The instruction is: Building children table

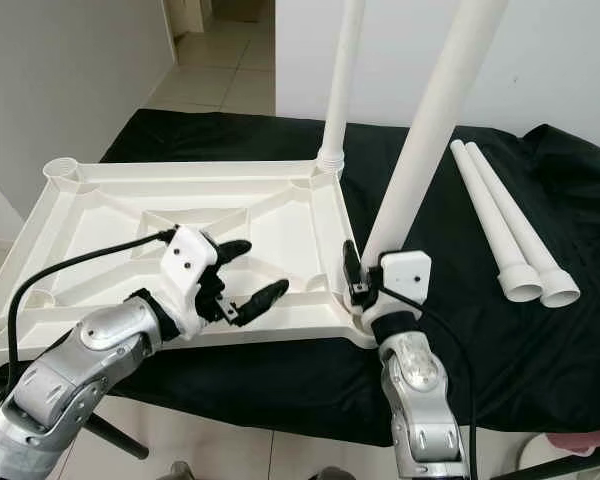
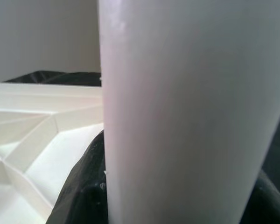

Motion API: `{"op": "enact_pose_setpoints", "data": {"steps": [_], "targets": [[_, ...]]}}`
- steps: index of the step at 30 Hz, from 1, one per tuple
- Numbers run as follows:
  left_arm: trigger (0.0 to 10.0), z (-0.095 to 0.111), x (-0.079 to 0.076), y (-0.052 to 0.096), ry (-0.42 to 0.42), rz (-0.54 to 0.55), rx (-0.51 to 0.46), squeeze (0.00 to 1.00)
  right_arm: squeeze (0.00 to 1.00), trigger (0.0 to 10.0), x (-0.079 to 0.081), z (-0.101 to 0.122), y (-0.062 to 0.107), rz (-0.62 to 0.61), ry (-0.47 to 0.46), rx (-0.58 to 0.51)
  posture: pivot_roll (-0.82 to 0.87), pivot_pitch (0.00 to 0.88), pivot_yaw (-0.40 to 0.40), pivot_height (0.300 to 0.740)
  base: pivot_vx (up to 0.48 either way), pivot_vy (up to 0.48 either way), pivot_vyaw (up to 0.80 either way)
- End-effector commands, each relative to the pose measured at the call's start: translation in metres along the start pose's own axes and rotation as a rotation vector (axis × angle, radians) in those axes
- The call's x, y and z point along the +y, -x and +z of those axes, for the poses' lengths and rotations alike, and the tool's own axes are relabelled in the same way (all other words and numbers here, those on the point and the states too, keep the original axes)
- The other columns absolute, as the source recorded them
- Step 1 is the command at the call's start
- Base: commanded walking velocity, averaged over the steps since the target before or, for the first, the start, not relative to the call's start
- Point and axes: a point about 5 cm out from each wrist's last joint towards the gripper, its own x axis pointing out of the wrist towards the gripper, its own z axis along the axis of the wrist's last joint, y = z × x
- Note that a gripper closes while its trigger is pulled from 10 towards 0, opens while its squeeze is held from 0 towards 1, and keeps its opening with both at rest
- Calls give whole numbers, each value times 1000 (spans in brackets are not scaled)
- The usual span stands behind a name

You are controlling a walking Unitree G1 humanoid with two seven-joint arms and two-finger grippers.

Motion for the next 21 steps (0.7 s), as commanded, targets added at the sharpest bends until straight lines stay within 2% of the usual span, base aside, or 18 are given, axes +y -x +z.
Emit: {"op": "enact_pose_setpoints", "data": {"steps": [1, 5, 11, 21], "targets": [[10000, 4, -20, 2, -16, -365, 2, 0, 0, 10000, 2, -1, 2, 17, 13, -3, -69, 0, 1, 740, 0, 0, 0], [10000, 4, -21, 2, -18, -371, 13, 0, 0, 10000, 1, -5, 8, 23, 21, 15, -69, 0, -1, 740, 0, 0, 0], [10000, 4, -23, -1, -42, -386, 26, 0, 0, 10000, 0, -28, 19, 59, 70, 86, -70, 0, 3, 740, 0, 0, 0], [10000, 7, -21, -2, -50, -385, 29, 0, 0, 10000, -7, -36, 27, 106, 139, 109, -66, 0, 6, 740, 0, 0, 0]]}}
